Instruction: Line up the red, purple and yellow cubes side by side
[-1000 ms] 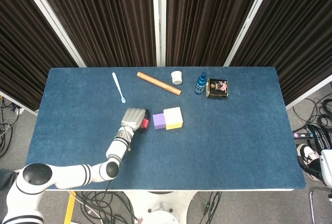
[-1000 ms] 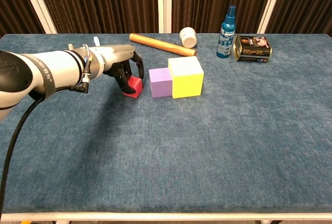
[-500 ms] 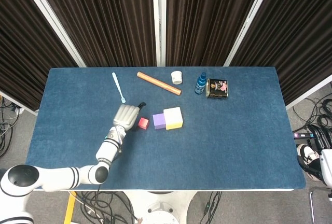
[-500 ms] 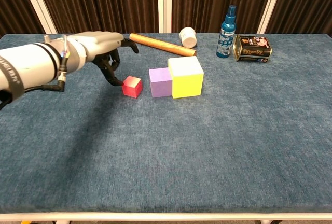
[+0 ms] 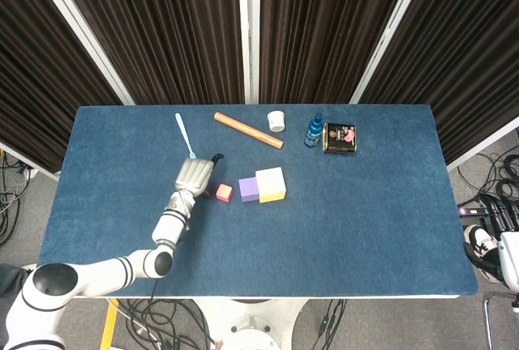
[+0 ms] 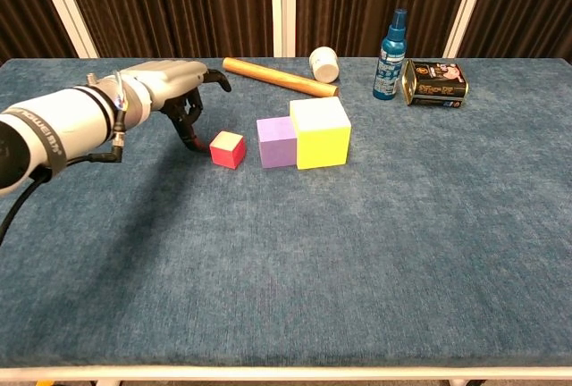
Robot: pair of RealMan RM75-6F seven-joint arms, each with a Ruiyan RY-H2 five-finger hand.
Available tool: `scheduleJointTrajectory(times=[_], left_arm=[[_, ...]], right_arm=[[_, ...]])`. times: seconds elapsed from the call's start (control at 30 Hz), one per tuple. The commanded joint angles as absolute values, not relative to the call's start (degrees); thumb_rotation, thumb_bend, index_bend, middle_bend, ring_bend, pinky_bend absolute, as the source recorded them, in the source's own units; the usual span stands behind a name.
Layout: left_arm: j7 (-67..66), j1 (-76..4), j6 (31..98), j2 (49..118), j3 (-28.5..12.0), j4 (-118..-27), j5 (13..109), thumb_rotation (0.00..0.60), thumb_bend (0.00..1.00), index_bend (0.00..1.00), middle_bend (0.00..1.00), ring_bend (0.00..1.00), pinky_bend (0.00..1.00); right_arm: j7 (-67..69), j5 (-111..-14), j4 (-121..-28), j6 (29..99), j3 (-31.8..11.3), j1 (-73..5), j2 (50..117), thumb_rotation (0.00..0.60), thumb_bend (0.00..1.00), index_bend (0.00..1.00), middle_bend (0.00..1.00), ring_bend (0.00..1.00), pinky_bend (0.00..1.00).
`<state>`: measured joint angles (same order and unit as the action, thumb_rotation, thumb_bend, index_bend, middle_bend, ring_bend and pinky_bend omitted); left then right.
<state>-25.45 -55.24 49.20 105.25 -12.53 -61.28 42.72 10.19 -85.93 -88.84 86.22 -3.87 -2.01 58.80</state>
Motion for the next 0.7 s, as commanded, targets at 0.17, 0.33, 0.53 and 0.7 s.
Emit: scheduleJointTrajectory(times=[0.17, 0.33, 0.53, 0.7], left_arm=[[-24.4, -55.4, 48.3, 106.8, -13.6, -59.7, 44.2, 0.6, 0.17, 0.21, 0.87, 0.92, 0.99], [-24.2, -55.5, 47.9, 107.3, -14.2, -59.9, 44.8, 0.6, 0.17, 0.21, 0.87, 0.92, 0.99], [-24.8, -55.8, 47.6, 107.8, -14.9, -59.9, 44.7, 0.6, 0.17, 0.21, 0.87, 0.92, 0.99], [-25.5, -56.0, 47.2, 108.1, -15.1, -59.4, 44.6, 0.6, 0.17, 0.21, 0.87, 0.92, 0.99]], right_arm=[[9.9, -85.8, -89.1, 86.2, -3.9, -2.0, 58.7, 0.6, 0.21, 0.0, 0.08, 0.0, 0.08], [9.8, -85.7, -89.3, 86.3, -3.9, -1.9, 58.5, 0.6, 0.21, 0.0, 0.08, 0.0, 0.08], [9.7, -85.7, -89.4, 86.5, -3.9, -1.7, 58.4, 0.6, 0.21, 0.0, 0.08, 0.0, 0.08], [9.9, -85.6, -89.2, 86.5, -3.9, -1.6, 58.5, 0.6, 0.21, 0.0, 0.08, 0.0, 0.08]])
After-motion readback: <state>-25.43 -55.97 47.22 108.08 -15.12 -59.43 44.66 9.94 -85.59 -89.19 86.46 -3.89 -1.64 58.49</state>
